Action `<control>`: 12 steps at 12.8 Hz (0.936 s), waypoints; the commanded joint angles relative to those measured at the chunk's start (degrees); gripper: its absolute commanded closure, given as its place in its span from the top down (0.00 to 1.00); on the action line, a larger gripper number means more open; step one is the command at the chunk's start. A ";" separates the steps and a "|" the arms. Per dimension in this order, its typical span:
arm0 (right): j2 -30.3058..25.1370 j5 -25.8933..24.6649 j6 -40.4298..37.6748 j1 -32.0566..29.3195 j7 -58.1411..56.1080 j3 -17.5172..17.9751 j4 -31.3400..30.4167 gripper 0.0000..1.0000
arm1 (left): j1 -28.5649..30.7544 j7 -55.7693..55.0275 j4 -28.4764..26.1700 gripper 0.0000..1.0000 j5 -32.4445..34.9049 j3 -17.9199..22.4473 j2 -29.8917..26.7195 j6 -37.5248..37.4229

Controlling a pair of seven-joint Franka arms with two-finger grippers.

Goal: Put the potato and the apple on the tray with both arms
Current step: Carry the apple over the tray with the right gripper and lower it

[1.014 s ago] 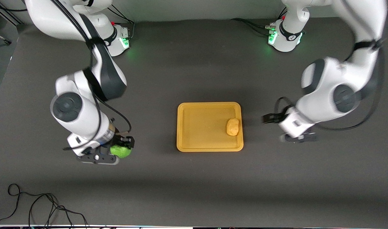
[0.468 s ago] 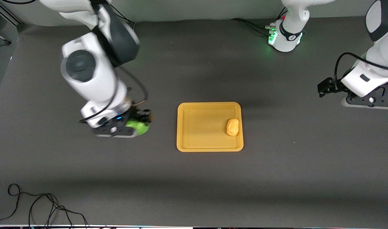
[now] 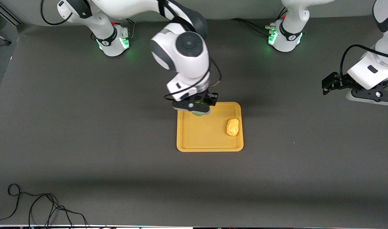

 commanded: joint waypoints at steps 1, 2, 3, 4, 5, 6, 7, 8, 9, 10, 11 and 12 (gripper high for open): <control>5.71 -1.12 2.65 -0.25 0.48 -0.58 4.11 0.29 | 1.55 3.64 1.42 1.00 -2.09 1.48 0.98 -0.69; 7.73 -3.04 4.58 -0.25 0.48 -0.58 3.93 0.29 | 2.25 4.87 1.24 1.00 -2.00 1.49 1.07 -0.43; 9.92 -4.98 5.56 -0.25 0.57 -0.49 3.75 0.29 | 2.43 4.36 1.15 1.00 -1.92 1.49 1.33 -0.08; 11.16 -5.87 6.70 -0.25 0.57 -0.49 2.80 0.29 | 2.43 3.92 1.15 1.00 -1.74 1.49 1.42 0.10; 11.70 -5.96 9.58 -0.25 0.74 -0.49 1.05 0.29 | 2.43 3.74 1.15 1.00 -1.39 1.58 1.42 -0.08; 11.70 -6.57 12.13 -0.16 0.74 -0.49 -1.93 0.29 | 2.34 3.65 1.15 1.00 -0.78 1.49 1.42 -0.43; 11.79 -6.93 15.38 -0.16 0.75 -0.49 -4.05 0.29 | 2.34 3.65 1.15 1.00 0.36 1.49 1.42 -0.78; 12.05 -6.84 19.06 -0.16 0.92 -0.49 -5.37 0.29 | 2.34 3.83 1.15 1.00 0.89 1.49 1.42 -0.69; 12.23 -6.84 21.36 -0.16 0.92 -0.49 -6.61 0.29 | 2.34 4.79 1.15 1.00 0.90 1.49 1.33 -0.78; 12.84 -6.84 22.52 -0.16 1.01 -0.49 -7.23 0.29 | 2.34 4.97 0.98 1.00 1.07 1.49 1.16 -0.87; 13.19 -6.93 22.88 -0.16 1.01 -0.49 -7.23 0.29 | 2.34 4.97 0.97 1.00 1.25 1.49 1.07 -0.78; 13.89 -7.28 23.05 -0.16 1.01 -0.49 -7.23 0.29 | 2.25 4.97 0.97 1.00 2.12 1.40 0.98 -0.78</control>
